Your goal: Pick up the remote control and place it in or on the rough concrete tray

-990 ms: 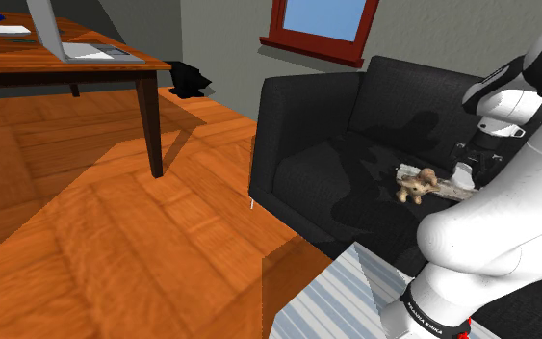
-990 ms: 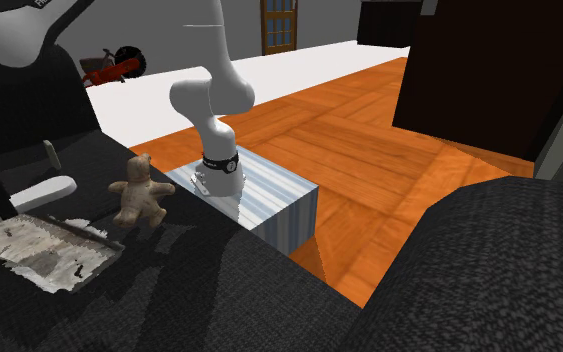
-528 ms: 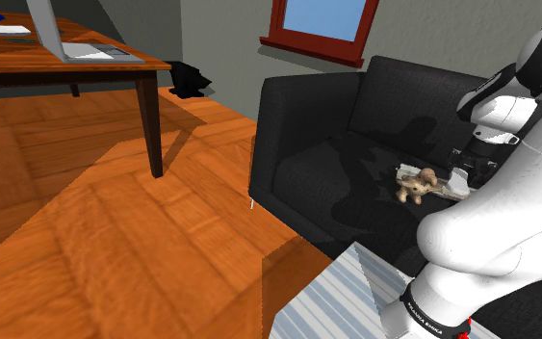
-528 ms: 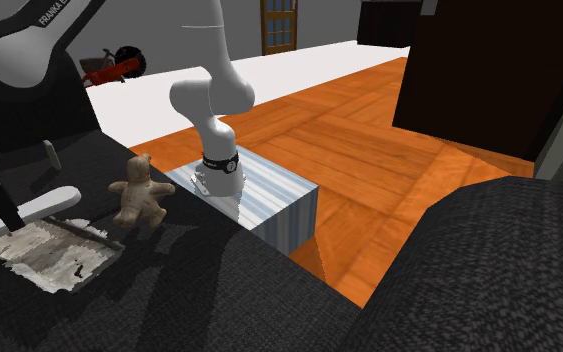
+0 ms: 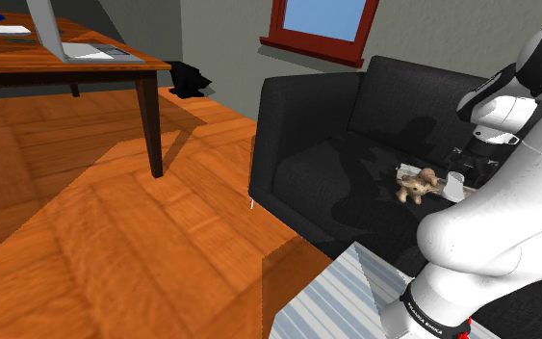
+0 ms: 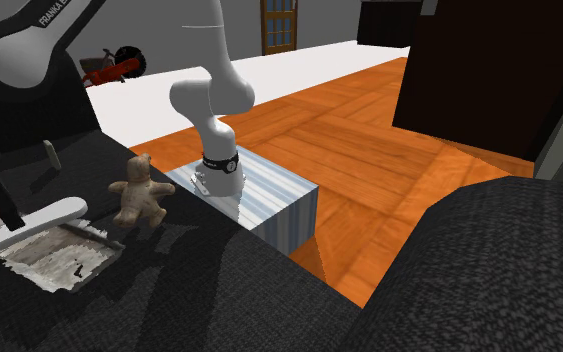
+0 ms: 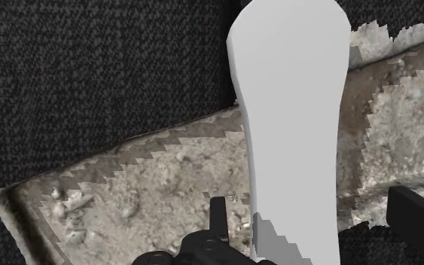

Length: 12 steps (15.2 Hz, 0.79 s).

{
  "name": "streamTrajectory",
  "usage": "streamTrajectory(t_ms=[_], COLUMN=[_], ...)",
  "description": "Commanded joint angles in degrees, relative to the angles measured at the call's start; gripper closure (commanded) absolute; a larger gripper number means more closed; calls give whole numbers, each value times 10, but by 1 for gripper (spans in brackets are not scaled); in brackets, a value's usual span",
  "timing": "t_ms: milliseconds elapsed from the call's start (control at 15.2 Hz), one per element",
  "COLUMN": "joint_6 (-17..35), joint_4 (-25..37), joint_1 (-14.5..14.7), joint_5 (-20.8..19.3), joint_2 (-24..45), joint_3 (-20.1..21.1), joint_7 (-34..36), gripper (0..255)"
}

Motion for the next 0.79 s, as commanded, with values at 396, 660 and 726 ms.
streamTrajectory(t_ms=[396,660,726], joint_6=[-71,-71,-71], joint_4=[43,43,43], joint_1=[2,2,2], joint_5=[-23,-23,-23], joint_2=[-35,-35,-35], joint_3=[3,3,3], joint_7=[17,17,17], gripper=[0,0,0])
